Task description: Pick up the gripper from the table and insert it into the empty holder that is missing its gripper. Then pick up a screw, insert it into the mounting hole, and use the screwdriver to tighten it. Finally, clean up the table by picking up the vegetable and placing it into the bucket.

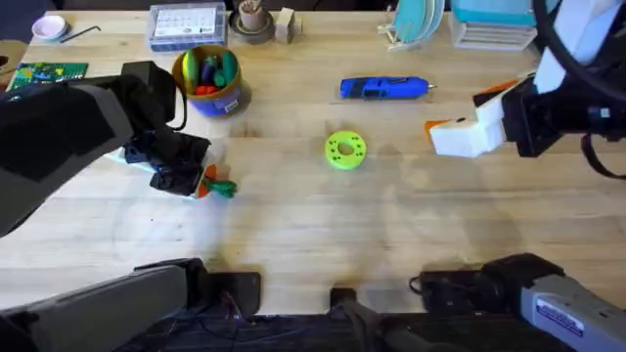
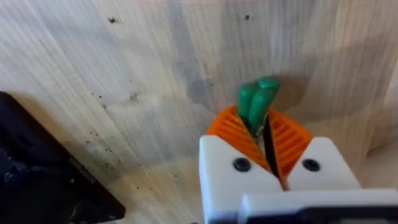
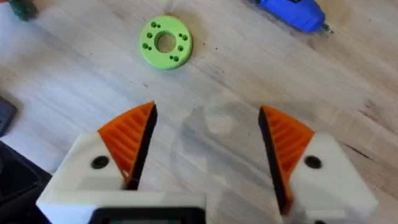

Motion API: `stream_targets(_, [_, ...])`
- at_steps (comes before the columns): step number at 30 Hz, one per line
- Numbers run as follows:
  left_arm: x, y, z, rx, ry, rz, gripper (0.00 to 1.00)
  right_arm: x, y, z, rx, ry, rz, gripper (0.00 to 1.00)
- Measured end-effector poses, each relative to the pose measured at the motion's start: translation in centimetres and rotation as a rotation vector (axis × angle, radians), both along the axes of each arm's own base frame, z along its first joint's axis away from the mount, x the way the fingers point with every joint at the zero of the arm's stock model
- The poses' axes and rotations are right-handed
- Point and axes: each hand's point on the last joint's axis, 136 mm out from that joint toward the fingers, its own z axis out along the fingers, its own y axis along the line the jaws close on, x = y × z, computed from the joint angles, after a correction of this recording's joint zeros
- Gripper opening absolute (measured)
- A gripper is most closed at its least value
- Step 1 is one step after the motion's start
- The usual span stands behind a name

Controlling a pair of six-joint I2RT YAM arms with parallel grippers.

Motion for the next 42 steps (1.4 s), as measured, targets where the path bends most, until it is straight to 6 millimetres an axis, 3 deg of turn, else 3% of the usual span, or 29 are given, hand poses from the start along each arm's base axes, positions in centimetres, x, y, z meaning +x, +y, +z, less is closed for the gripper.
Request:
stream_targets(2, [-0.1,-0.2,0.0,-0.011,0.003,-0.031,0.024,0.0,0.0,0.0,0.0,0.0,0.0,0.994])
stream_targets(6, [0.3,-1.5,0.7,-0.089,-0.007,-0.093,0.021,0.0,0.0,0.0,0.0,0.0,0.0,0.994])
stream_targets(11, [2.7,-2.5,3.8,-0.143,-0.073,-0.16,0.02,0.0,0.0,0.0,0.0,0.0,0.0,0.994])
stream_targets(16, [6.1,-2.2,8.8,-0.112,-0.237,-0.206,0.02,0.0,0.0,0.0,0.0,0.0,0.0,0.994])
stream_targets(22, [13.2,-0.8,17.6,0.031,-0.683,-0.252,0.02,0.0,0.0,0.0,0.0,0.0,0.0,0.994])
stream_targets(25, [15.5,0.0,19.9,0.091,-0.804,-0.248,0.02,0.0,0.0,0.0,0.0,0.0,0.0,0.994])
stream_targets(28, [16.9,0.8,19.5,0.133,-0.811,-0.234,0.019,0.0,0.0,0.0,0.0,0.0,0.0,0.994])
stream_targets(37, [18.6,1.4,12.5,0.111,-0.636,-0.226,0.019,0.0,0.0,0.0,0.0,0.0,0.0,0.994])
stream_targets(41, [19.2,1.5,12.9,0.125,-0.661,-0.245,0.04,0.0,0.0,0.0,0.0,0.0,0.0,0.994])
stream_targets(42, [19.3,1.5,13.0,0.131,-0.669,-0.254,0.142,0.0,0.0,0.0,0.0,0.0,0.0,0.994])
